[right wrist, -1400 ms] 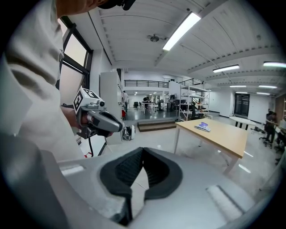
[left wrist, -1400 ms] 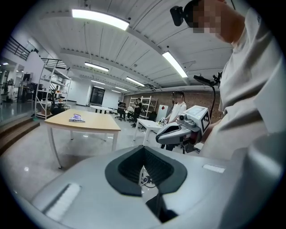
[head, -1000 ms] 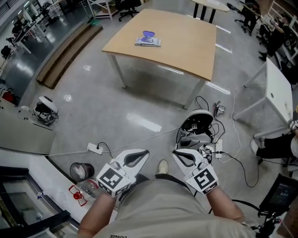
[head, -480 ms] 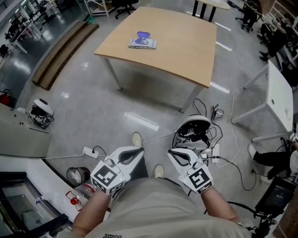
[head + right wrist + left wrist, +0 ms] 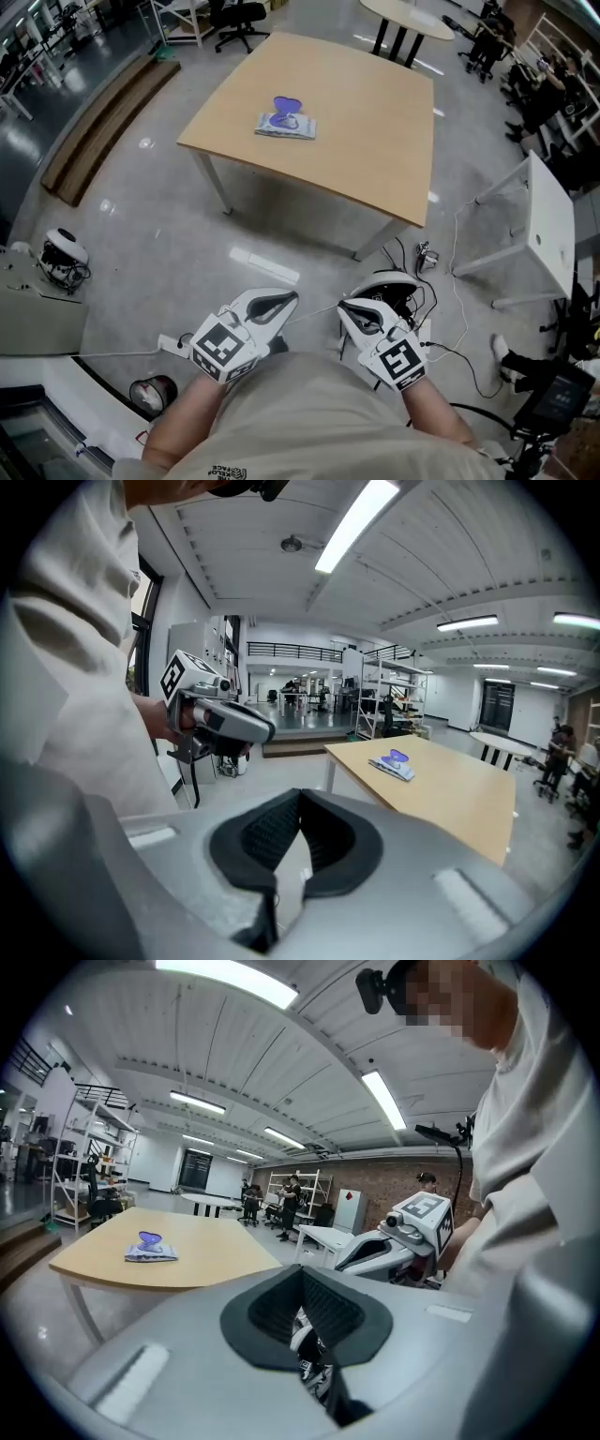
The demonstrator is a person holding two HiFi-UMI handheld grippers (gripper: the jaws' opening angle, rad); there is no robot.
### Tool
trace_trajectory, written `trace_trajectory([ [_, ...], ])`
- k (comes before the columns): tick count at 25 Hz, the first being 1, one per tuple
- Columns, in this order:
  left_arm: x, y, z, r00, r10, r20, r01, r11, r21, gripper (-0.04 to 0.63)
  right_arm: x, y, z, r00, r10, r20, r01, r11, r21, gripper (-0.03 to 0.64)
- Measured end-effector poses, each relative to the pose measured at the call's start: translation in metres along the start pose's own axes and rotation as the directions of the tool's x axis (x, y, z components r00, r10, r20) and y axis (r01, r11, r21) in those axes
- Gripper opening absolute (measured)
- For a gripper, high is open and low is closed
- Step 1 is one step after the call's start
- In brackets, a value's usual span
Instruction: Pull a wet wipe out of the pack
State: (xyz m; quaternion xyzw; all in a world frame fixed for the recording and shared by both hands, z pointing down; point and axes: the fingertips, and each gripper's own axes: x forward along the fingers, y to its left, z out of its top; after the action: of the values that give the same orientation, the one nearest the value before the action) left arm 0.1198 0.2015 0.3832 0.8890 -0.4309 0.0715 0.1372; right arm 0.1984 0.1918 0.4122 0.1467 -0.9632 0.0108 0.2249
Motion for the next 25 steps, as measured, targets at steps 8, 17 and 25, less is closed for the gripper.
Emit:
trace_trajectory([
  [8, -0.026, 0.116, -0.005, 1.000, -0.018, -0.017, 0.018, 0.999, -0.034, 0.005, 0.119, -0.025, 0.050, 1.000, 0.016, 0.004, -0.016, 1.000, -0.016, 0.002],
  [17, -0.015, 0.198, -0.002, 1.000, 0.000, -0.020, -0.002, 0.997, -0.073, 0.005, 0.186, -0.063, 0.073, 0.999, 0.046, -0.026, -0.046, 0.999, -0.008, 0.002],
  [25, 0.017, 0.282, 0.011, 0.996, 0.070, -0.048, -0.075, 0.993, -0.092, 0.005, 0.253, -0.136, 0.087, 0.995, 0.093, -0.037, -0.094, 0.996, -0.007, 0.002],
])
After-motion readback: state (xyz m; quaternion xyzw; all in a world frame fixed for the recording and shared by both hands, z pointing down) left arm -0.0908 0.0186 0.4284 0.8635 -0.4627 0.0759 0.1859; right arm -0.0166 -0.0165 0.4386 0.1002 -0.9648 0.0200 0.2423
